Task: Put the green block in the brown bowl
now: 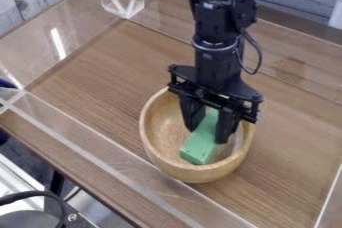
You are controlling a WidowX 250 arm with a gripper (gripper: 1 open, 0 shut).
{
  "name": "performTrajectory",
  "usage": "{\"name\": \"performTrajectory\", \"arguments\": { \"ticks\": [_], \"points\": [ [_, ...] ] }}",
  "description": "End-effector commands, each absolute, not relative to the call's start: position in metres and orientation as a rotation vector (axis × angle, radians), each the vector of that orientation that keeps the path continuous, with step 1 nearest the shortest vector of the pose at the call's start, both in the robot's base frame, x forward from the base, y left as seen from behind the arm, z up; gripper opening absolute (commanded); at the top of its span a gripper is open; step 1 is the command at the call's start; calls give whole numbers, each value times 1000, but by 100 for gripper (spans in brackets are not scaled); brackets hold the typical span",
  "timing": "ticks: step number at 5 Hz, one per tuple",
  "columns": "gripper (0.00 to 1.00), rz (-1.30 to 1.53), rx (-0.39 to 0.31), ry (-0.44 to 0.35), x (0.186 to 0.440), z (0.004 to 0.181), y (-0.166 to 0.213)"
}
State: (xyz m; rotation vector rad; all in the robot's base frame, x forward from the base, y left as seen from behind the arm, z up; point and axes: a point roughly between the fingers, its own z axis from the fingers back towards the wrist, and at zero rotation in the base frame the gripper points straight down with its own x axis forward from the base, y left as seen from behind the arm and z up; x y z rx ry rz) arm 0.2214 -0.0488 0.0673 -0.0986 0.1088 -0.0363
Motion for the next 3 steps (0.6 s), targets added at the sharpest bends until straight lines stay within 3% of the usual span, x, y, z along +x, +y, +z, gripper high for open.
{"name": "performTrajectory", "arguments": {
  "ticks": [1, 2, 3],
  "points": [
    [0, -53, -104, 76, 229, 75, -53],
    [0, -55, -104, 79, 230, 75, -54],
    [100, -51, -105, 83, 230, 79, -53]
  ]
}}
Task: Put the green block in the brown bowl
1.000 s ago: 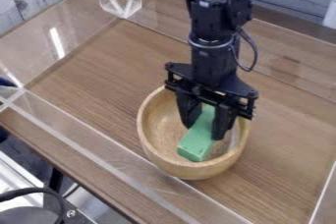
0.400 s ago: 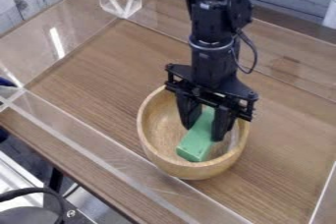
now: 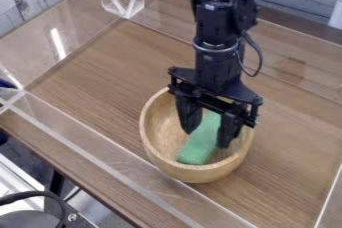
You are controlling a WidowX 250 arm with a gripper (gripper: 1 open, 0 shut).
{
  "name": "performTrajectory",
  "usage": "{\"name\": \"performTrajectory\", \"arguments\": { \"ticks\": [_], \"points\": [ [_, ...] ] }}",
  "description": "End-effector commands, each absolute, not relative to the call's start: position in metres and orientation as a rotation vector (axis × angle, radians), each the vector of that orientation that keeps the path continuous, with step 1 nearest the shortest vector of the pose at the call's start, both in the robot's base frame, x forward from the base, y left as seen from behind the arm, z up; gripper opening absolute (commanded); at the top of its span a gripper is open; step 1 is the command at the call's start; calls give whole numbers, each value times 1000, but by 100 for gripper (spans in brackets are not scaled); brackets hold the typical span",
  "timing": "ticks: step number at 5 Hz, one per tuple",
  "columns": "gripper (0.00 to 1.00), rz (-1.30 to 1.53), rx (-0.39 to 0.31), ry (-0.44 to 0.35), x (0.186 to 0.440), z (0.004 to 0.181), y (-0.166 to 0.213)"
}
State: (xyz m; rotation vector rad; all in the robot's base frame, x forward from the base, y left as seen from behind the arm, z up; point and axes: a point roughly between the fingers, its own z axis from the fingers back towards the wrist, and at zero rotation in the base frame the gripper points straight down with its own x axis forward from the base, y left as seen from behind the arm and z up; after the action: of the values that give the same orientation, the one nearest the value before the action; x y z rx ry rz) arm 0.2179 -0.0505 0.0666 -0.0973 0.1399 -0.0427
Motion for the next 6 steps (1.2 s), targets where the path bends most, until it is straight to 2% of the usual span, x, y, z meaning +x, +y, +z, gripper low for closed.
{"name": "performTrajectory", "arguments": {
  "ticks": [1, 4, 6],
  "points": [
    [100, -48, -111, 77, 229, 88, -51],
    [100, -17, -114, -21, 239, 154, -32],
    [100, 41, -60, -48, 244, 178, 15]
  ]
}}
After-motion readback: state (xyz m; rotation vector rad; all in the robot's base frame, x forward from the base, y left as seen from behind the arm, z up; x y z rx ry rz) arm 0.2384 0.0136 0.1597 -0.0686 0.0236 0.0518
